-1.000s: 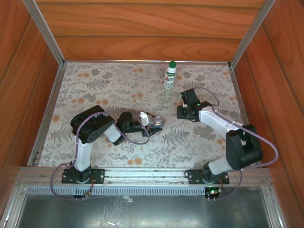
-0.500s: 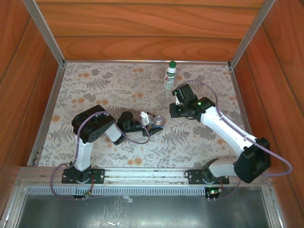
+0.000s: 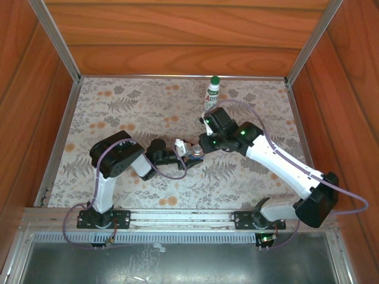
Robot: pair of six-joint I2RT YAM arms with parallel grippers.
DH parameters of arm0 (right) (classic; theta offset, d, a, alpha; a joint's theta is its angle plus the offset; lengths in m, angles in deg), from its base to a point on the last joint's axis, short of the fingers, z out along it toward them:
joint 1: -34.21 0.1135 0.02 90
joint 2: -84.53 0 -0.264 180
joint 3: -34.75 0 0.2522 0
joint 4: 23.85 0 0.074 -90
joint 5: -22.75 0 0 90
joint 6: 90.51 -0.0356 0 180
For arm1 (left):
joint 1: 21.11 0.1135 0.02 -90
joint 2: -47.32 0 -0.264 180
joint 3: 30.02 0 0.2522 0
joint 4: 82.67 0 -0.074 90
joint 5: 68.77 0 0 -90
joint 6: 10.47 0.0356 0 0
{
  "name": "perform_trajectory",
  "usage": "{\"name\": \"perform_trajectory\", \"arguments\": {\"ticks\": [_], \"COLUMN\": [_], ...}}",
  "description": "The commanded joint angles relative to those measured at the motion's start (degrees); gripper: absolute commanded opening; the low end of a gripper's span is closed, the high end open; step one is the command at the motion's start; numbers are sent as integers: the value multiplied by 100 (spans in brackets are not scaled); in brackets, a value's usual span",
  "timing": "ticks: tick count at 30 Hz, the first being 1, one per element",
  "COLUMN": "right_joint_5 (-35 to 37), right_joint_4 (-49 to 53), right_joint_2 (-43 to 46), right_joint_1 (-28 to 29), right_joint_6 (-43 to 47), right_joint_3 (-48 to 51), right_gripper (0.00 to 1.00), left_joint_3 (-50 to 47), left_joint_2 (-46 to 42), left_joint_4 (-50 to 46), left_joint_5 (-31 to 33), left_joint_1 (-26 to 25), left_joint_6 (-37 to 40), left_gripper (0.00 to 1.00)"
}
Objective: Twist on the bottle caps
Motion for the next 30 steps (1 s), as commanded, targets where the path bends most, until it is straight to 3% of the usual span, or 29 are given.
{"name": "perform_trajectory", "arguments": {"ticks": [1, 30], "right_joint_5": [11, 181], "right_joint_4": [100, 479], "right_joint_2": [-217, -794], "right_joint_1": [117, 329], "right_joint_6": [39, 199], "right_joint_3": [-202, -527], "right_gripper": [37, 36], "left_joint_3": [52, 10], "left_joint_2": [129, 71], "left_joint_4": [33, 33], "left_joint_5": [-131, -139], "left_joint_1": [-5, -3], "left_joint_6": [-48, -13], "left_gripper": [65, 65]}}
